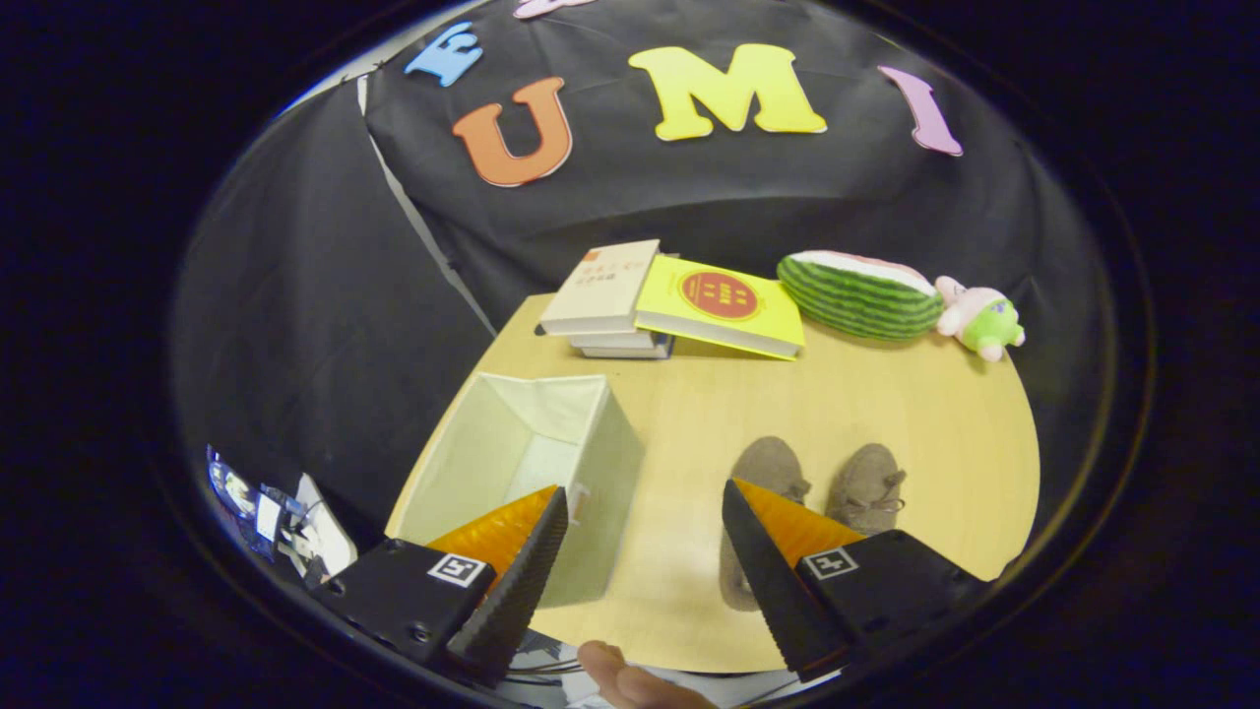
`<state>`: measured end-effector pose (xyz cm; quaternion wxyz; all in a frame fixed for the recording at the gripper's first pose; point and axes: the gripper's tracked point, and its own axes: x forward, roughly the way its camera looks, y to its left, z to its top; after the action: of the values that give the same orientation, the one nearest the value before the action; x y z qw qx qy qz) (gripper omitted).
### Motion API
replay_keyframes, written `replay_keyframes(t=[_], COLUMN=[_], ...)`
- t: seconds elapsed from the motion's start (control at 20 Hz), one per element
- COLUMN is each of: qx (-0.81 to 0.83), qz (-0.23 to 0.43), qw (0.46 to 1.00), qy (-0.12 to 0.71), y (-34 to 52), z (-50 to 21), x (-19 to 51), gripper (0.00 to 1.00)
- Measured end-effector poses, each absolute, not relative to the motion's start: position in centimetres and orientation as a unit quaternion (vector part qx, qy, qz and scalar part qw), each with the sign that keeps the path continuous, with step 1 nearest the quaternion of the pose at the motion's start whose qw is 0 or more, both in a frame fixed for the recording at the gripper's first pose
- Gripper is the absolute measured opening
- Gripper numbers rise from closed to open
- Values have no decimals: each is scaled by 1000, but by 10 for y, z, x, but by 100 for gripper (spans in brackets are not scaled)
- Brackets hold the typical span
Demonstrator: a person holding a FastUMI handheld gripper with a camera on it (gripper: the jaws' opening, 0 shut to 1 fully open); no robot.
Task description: Open the storage box then place both shoes into the box .Put the left shoe in first, then the right shoe, with the right side of both shoes facing outward in a uniform manner.
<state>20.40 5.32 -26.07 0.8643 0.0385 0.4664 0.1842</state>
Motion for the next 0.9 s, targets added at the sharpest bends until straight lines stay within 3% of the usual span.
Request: replay_keyframes(t=[0.6, 0.8, 0.9], qx=[25, 32, 33], qz=[97, 96, 85], qw=[805, 788, 788], qy=[584, 608, 610], y=[-36, -37, -39], z=[-381, -410, -419], x=[200, 201, 206], gripper=[99, 89, 76])
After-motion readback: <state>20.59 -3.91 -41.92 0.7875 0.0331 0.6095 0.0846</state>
